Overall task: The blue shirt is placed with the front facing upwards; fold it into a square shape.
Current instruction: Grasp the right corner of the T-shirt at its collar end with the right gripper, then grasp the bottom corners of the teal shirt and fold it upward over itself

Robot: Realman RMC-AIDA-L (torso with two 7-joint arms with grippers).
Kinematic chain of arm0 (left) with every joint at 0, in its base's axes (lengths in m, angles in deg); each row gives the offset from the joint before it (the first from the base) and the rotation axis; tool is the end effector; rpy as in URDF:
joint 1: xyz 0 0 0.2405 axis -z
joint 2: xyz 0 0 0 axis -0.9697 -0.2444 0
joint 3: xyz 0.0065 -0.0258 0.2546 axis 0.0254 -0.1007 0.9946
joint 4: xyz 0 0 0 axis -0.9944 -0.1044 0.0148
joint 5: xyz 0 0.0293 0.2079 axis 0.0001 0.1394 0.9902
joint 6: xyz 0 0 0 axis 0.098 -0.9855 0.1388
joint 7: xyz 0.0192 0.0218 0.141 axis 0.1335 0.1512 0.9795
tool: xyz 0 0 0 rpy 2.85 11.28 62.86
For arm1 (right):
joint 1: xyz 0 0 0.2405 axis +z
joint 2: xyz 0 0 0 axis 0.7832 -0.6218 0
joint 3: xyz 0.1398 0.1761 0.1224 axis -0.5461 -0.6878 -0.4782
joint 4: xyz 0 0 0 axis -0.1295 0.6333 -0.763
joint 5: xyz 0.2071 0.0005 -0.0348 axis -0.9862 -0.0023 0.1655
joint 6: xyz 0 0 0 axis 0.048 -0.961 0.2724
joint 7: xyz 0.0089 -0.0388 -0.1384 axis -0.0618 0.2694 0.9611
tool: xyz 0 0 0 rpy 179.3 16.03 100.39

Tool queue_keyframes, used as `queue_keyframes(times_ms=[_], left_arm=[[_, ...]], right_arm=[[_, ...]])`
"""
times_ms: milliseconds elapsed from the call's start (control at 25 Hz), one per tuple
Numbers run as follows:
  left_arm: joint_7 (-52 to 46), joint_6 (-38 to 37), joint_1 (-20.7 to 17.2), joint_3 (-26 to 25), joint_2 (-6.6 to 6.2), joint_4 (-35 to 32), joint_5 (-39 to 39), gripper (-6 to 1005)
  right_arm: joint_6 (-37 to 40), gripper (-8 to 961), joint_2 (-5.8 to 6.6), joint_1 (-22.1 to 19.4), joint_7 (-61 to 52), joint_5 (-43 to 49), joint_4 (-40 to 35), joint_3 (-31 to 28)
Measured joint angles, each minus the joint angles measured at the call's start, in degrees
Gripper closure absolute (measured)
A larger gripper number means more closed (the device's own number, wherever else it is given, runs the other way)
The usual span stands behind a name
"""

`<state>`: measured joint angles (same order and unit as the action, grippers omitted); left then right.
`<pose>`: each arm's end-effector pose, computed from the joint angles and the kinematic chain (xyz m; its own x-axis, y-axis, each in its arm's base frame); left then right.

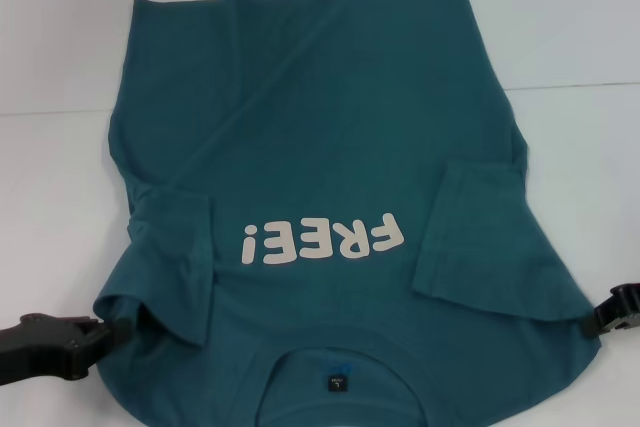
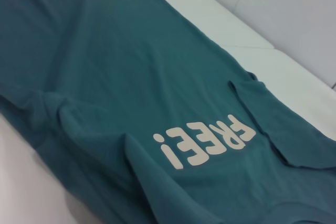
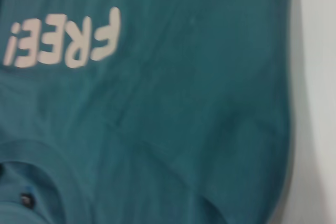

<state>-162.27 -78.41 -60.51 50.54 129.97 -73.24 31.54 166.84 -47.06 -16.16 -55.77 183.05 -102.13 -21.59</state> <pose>-0.3099 0.2849 0.0230 0.6006 0.6575 0.4548 0.7871 -0.5861 -0.1921 0.3314 0.3385 0.0677 0.1916 -0.9753 -0.1096 -0.9593 -0.1624 -0.2311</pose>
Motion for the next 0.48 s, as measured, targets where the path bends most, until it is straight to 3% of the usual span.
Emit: queue_keyframes(times_ms=[240, 480], left_arm=[[-0.1, -4.2, 0.1, -4.3, -0.40, -0.5, 0.0, 997], [-0.1, -5.4, -0.2, -4.7, -0.43, -0.3, 0.4, 997]], right_arm=[[4.1, 941, 0.57, -1.6, 3.3, -0.9, -2.3, -4.6], [7.8, 939, 0.96, -3.0, 6.8, -1.0, -2.8, -8.2]])
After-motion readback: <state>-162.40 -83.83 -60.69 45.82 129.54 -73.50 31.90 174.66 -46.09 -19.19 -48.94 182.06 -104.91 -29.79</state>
